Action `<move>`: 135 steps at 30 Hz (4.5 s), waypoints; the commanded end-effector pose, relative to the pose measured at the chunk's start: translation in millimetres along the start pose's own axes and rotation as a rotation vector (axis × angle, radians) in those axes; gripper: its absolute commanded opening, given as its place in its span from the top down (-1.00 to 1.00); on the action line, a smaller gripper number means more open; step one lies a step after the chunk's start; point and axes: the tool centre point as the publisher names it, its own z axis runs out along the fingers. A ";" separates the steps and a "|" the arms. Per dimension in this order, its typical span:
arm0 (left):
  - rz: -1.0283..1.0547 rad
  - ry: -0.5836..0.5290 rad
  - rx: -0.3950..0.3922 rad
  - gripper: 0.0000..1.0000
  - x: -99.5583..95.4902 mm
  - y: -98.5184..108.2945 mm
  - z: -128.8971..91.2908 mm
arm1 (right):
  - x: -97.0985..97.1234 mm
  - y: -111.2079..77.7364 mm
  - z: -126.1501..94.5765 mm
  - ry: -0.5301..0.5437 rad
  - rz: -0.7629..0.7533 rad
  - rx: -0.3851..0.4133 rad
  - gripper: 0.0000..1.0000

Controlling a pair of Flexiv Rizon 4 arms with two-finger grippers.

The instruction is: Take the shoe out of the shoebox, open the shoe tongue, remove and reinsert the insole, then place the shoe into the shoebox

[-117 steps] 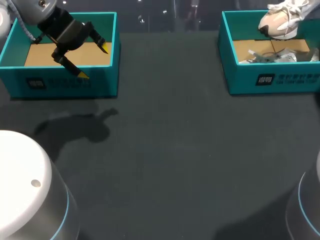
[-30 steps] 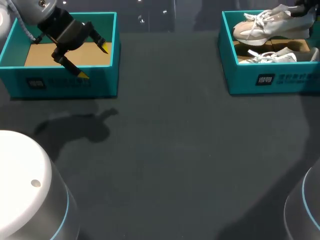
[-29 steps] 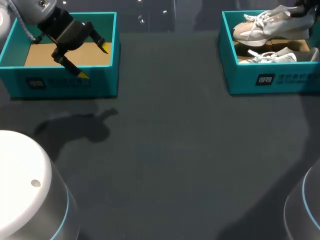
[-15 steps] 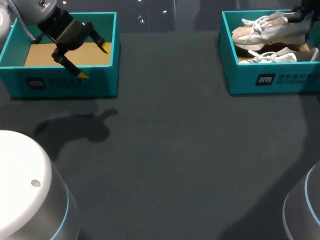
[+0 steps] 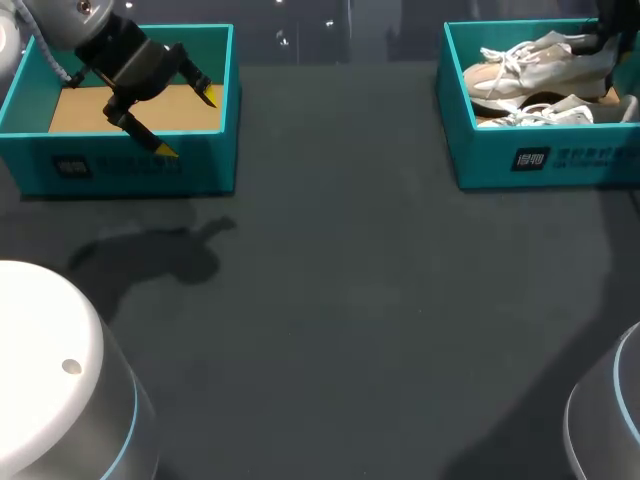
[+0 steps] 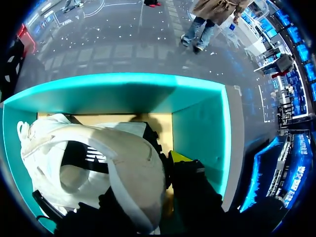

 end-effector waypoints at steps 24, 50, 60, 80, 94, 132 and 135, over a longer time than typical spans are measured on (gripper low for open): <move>0.000 0.001 -0.002 -1.00 0.1 0.0 0.0 | 9.8 5.3 37.7 0.046 -0.022 0.072 0.87; 0.000 0.001 -0.002 -1.00 0.1 0.0 0.0 | 23.4 -1.8 11.0 0.088 -0.016 0.060 -0.59; 0.000 0.001 -0.002 -1.00 0.1 0.0 0.0 | 31.0 -15.0 -29.2 0.059 -0.009 0.027 -1.00; 0.000 0.001 -0.002 -1.00 0.1 0.0 0.0 | 11.3 -25.1 -67.8 0.038 -0.013 -0.001 -1.00; -0.409 -0.094 -0.230 -1.00 -21.9 10.2 -33.9 | 26.2 -51.5 -134.6 0.102 -0.074 0.027 -1.00; -1.909 -0.242 -0.639 -1.00 -25.6 125.8 -89.7 | 76.9 -119.0 -185.4 0.123 0.051 0.041 -1.00; -2.006 -0.245 -0.644 -1.00 -23.3 133.8 -92.5 | 84.0 -128.0 -186.8 0.125 0.055 0.045 -1.00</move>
